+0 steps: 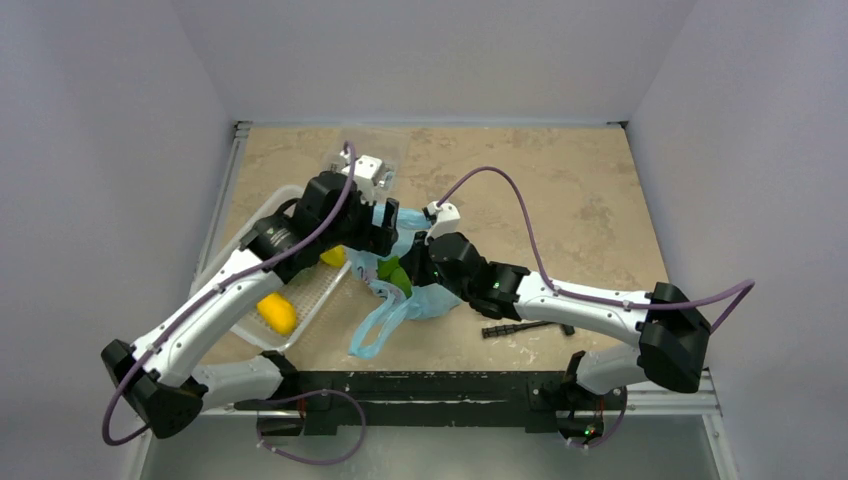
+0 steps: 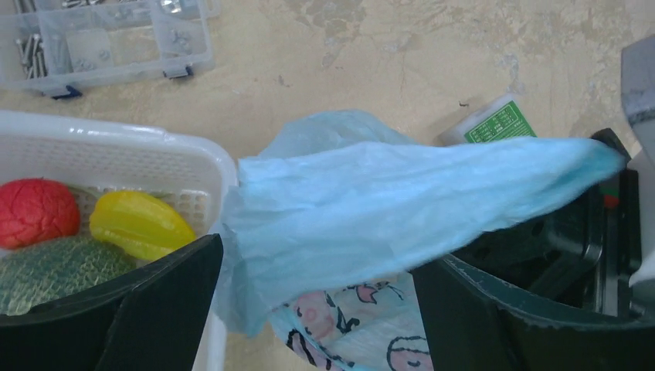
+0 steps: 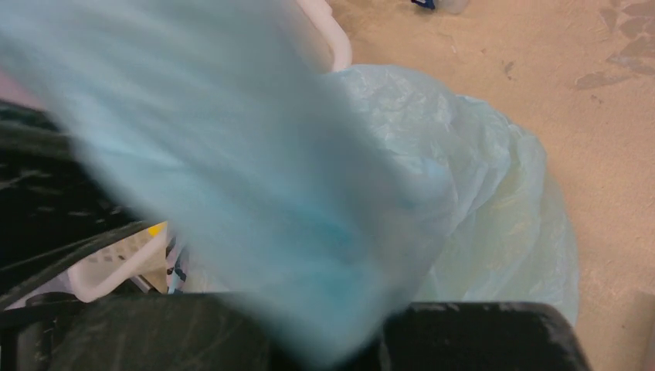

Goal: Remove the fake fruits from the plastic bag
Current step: Adjust the plastic bag at the center of the board.

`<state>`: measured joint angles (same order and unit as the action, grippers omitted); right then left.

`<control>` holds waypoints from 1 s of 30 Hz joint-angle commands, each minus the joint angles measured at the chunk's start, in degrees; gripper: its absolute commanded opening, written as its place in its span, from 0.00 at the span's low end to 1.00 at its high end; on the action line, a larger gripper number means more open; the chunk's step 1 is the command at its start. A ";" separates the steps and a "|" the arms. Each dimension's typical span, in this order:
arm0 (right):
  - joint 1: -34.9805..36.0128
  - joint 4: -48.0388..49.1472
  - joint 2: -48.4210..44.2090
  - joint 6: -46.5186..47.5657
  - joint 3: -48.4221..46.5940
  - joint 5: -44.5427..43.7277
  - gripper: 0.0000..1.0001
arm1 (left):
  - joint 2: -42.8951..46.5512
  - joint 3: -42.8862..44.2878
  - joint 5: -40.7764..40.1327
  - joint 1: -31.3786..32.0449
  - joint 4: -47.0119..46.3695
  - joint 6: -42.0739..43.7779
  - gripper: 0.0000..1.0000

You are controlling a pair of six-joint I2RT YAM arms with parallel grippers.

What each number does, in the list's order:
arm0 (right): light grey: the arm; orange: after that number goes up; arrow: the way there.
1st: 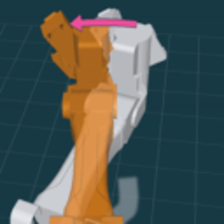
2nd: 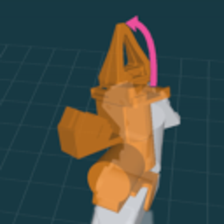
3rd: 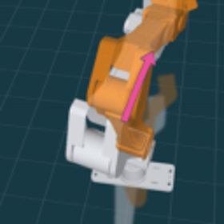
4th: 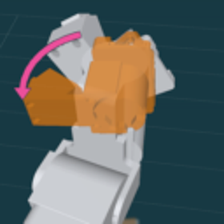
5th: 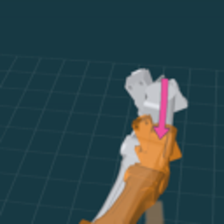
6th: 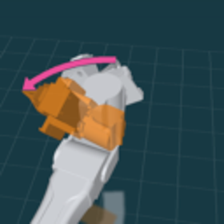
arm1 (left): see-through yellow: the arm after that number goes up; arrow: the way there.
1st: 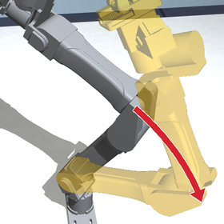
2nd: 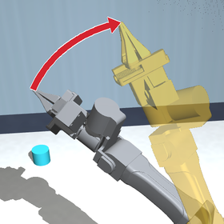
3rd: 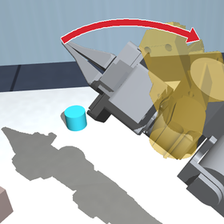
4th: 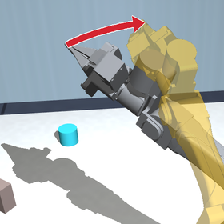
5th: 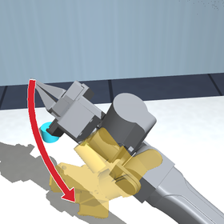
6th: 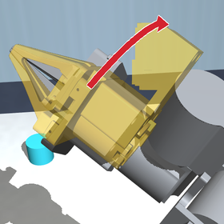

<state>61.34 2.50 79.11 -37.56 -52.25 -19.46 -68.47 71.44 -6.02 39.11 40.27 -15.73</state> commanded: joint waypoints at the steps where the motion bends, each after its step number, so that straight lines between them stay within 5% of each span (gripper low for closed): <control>1: -0.17 4.66 -1.97 -0.79 0.29 1.63 0.00 | 11.48 -2.97 -5.53 -0.18 6.84 -10.59 0.94; 11: -0.17 6.75 -3.09 -1.15 1.66 5.26 0.00 | 33.27 -18.17 -7.07 -0.27 11.22 -26.69 0.99; 22: -0.15 7.86 -5.35 -2.33 3.29 6.29 0.00 | 18.26 -27.56 11.71 0.43 -13.03 -40.31 0.99; 24: -0.17 7.53 -5.65 -2.28 3.21 6.25 0.00 | 15.58 -27.40 12.17 1.19 -14.43 -40.05 0.88; 30: -4.04 1.44 -8.68 1.74 1.01 2.70 0.00 | 21.74 -32.12 6.58 2.03 -8.95 -38.04 0.32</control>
<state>60.95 6.46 74.00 -38.50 -49.19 -14.48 -53.08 42.57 3.31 40.75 30.70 -54.30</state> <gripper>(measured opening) 0.005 0.454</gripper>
